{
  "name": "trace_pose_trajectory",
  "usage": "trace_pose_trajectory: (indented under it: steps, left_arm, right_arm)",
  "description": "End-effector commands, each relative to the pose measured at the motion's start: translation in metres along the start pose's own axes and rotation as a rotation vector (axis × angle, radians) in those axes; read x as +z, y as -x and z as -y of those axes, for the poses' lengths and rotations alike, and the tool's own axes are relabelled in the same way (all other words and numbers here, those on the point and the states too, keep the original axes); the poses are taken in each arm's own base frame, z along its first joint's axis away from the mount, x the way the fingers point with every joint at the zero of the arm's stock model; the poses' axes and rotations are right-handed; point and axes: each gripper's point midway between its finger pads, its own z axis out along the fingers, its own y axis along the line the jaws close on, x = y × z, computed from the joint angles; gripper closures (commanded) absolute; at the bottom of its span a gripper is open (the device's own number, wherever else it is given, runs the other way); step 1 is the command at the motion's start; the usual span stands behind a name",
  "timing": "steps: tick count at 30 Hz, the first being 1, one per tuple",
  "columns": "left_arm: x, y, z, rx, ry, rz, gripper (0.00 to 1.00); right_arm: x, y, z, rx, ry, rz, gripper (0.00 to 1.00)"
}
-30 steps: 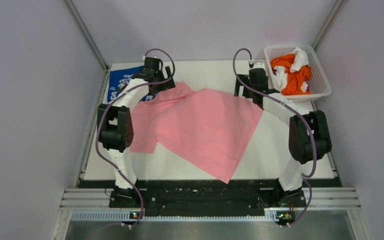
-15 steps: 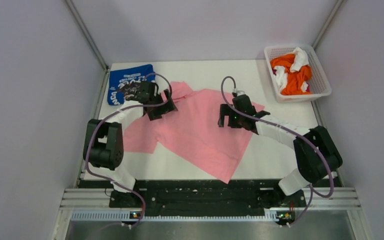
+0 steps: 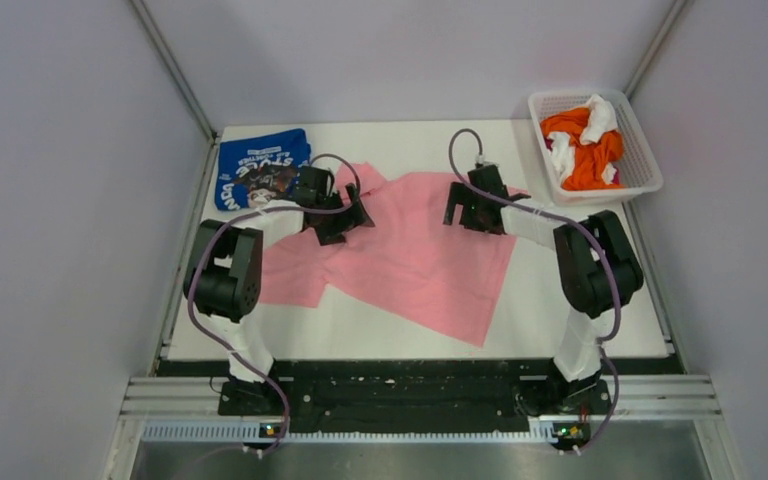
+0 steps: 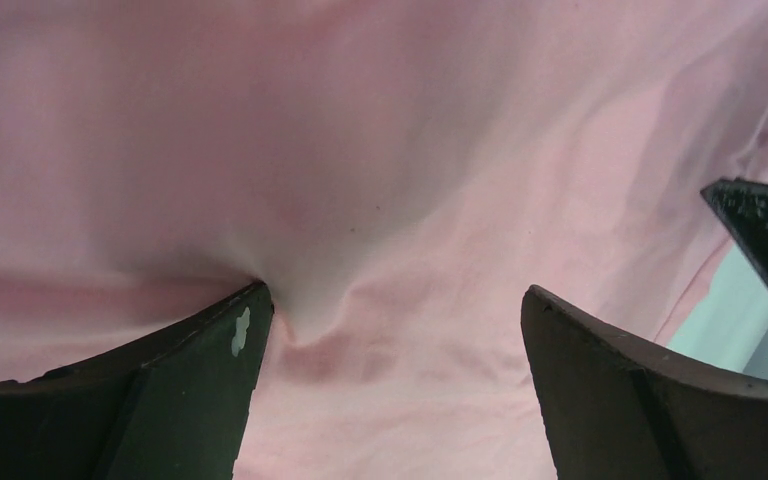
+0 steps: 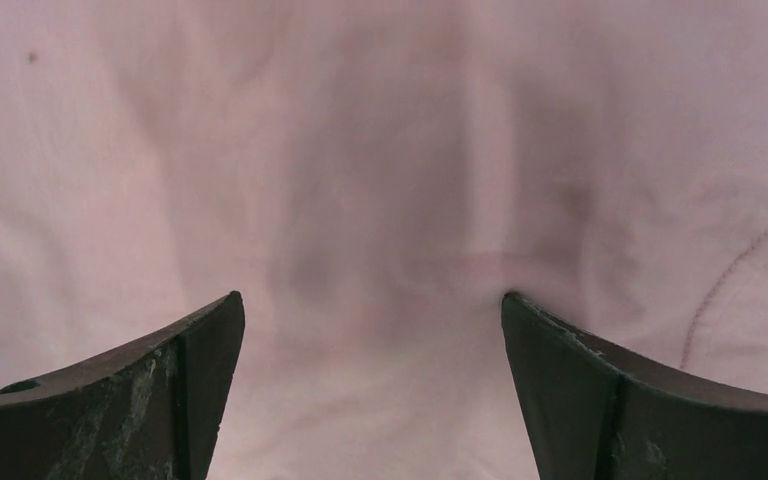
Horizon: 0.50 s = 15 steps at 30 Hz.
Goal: Fold and stack the t-shirts
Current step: Flatten out the tshirt
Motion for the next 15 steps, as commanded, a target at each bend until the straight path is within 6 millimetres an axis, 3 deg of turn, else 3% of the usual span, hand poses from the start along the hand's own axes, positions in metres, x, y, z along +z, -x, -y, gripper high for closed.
trace_pose_trajectory:
  steps: [1, 5, 8, 13, 15]
  left_arm:
    - [0.021, -0.013, 0.022, -0.016, -0.034, -0.061, 0.01]
    - [0.030, -0.013, 0.056, 0.023, -0.092, -0.059, 0.01]
    - [0.030, -0.004, 0.083, 0.067, -0.130, -0.043, 0.01]
    - [-0.011, 0.019, 0.109, 0.127, -0.144, 0.062, 0.01]
    - [-0.036, 0.020, 0.105, 0.143, -0.120, 0.114, 0.01]
  right_arm:
    - [0.030, 0.014, 0.038, 0.040, -0.091, -0.029, 0.01]
    - [0.053, 0.048, 0.062, 0.046, -0.134, -0.001, 0.01]
    - [0.051, 0.082, 0.069, 0.022, -0.158, 0.034, 0.01]
    - [-0.010, 0.127, 0.062, 0.018, -0.166, 0.167, 0.01]
    - [-0.037, 0.124, 0.064, 0.046, -0.167, 0.201, 0.01]
